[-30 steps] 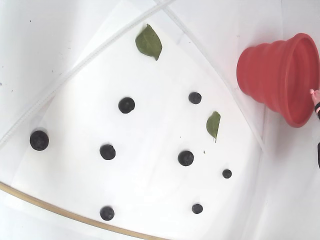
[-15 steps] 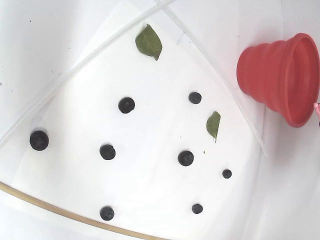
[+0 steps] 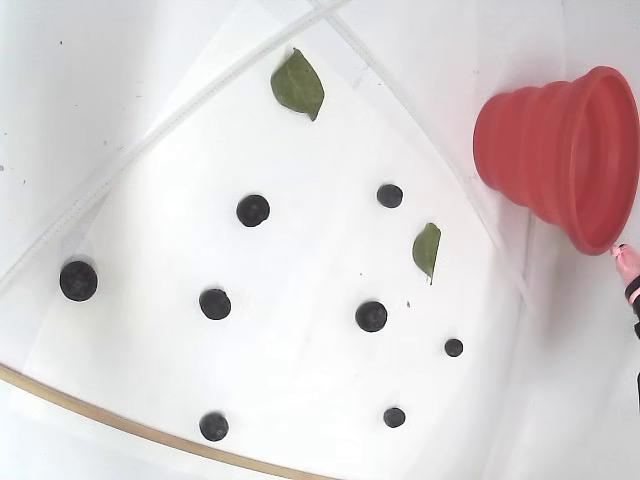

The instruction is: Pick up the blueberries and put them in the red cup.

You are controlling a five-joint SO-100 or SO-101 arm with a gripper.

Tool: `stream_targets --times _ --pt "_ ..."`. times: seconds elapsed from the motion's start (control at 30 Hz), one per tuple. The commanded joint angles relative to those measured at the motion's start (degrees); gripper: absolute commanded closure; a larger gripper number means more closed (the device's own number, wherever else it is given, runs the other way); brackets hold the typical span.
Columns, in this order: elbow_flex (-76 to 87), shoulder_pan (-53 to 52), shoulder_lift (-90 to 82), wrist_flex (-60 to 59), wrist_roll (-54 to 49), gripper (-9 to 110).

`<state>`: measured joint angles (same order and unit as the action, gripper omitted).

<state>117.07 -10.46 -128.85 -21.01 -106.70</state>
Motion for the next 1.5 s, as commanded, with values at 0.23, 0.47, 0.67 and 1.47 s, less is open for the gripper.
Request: stream_targets --times 0.23,0.47,0.67,1.47 --pt "3.78 1.32 -10.90 -4.39 0.00 84" --pt "6.15 1.32 -11.43 -6.42 -0.18 83" --pt "9.76 1.41 -12.13 -8.09 -1.14 83" --pt "18.63 1.05 -9.76 -2.20 -3.34 83"
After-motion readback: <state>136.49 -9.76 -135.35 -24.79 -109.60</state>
